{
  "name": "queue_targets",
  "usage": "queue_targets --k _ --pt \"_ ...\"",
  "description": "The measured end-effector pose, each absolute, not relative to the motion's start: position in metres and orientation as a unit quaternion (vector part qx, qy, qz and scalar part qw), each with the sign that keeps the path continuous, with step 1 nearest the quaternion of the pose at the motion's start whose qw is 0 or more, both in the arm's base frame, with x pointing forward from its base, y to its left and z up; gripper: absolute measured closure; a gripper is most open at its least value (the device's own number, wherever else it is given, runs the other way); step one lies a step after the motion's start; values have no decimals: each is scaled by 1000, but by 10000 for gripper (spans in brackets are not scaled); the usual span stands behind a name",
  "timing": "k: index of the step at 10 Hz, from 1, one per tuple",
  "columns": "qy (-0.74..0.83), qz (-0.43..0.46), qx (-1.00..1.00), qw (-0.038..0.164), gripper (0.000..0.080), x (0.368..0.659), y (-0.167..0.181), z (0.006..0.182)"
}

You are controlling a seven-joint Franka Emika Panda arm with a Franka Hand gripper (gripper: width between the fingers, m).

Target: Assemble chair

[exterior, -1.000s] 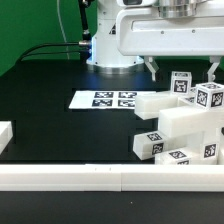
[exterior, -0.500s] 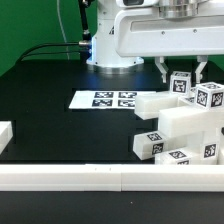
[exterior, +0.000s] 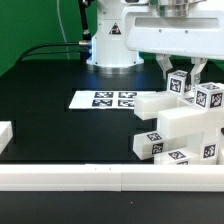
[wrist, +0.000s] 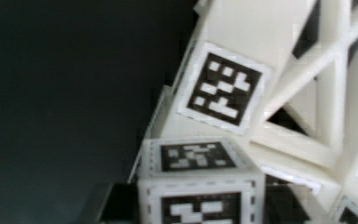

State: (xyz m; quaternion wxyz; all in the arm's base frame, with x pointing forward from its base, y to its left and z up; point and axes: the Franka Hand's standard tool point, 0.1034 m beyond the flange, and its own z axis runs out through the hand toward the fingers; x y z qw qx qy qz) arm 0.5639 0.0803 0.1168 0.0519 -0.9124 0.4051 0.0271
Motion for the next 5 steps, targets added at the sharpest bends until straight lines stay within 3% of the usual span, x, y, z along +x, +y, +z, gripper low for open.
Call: queue_targets --k 5 --pt "572 28 -817 67 517 570 82 119"
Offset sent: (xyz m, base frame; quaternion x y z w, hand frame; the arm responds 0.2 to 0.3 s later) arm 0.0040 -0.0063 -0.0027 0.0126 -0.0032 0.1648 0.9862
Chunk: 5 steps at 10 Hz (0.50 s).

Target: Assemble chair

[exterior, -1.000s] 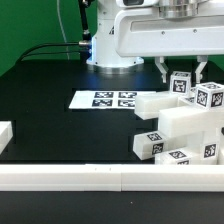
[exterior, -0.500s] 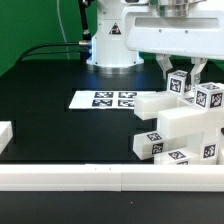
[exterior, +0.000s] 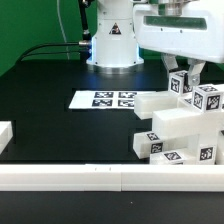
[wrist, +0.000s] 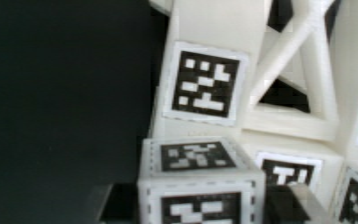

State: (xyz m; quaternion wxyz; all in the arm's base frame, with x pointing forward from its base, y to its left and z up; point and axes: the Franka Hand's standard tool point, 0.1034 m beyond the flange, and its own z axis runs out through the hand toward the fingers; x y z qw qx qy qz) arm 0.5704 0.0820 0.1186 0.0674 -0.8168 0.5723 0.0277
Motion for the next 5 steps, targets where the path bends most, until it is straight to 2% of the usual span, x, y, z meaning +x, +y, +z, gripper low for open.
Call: queue_targets --k 3,5 --pt "657 29 -749 82 517 575 83 119" --pt "699 34 -709 85 517 576 85 119"
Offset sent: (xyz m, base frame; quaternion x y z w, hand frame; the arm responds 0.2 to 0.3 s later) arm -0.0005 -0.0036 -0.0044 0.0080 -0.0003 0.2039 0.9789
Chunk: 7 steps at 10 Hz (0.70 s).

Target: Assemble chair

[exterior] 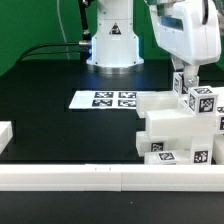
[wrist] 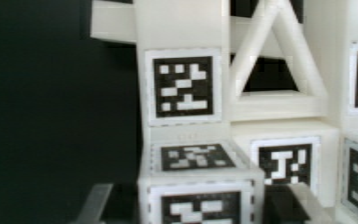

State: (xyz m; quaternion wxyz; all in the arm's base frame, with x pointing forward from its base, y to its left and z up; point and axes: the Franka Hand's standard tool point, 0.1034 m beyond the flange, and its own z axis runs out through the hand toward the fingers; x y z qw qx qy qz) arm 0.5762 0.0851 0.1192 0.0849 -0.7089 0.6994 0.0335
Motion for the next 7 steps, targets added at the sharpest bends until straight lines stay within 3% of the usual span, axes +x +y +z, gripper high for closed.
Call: queue_targets --k 3,4,5,6,7 --pt "730 36 -676 88 517 578 89 120" --pt "730 37 -676 88 458 577 89 120" --pt "730 37 -676 88 273 577 89 120" --pt "730 37 -676 88 273 577 89 120" --pt "728 36 -679 88 176 577 88 120"
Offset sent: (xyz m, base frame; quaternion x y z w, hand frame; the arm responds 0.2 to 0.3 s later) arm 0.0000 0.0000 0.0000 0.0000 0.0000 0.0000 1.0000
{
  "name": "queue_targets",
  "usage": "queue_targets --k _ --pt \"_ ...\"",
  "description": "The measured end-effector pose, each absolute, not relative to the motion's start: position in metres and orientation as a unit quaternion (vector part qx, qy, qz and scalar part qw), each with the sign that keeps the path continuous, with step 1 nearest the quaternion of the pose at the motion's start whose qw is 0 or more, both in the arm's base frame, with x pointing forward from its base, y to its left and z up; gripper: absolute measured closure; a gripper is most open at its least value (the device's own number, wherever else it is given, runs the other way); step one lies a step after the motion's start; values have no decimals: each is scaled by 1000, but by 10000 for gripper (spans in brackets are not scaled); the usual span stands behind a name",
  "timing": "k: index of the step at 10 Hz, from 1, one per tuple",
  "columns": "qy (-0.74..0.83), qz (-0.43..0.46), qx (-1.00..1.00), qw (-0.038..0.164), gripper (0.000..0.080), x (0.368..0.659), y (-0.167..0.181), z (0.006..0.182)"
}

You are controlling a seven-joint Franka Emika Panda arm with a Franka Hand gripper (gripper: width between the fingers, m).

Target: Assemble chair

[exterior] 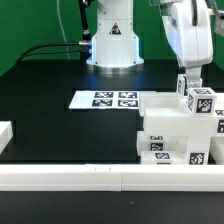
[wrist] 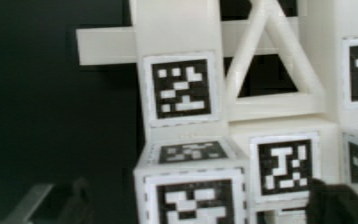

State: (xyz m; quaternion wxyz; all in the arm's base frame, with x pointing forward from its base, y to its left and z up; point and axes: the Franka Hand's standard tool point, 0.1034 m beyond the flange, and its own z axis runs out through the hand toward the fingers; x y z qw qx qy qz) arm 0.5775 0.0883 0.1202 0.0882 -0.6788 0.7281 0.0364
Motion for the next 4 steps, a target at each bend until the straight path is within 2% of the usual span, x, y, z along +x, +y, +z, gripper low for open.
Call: queue_targets --k 3,4 --pt "714 32 -691 105 151 583 86 143" --pt "714 32 -691 103 151 583 86 140"
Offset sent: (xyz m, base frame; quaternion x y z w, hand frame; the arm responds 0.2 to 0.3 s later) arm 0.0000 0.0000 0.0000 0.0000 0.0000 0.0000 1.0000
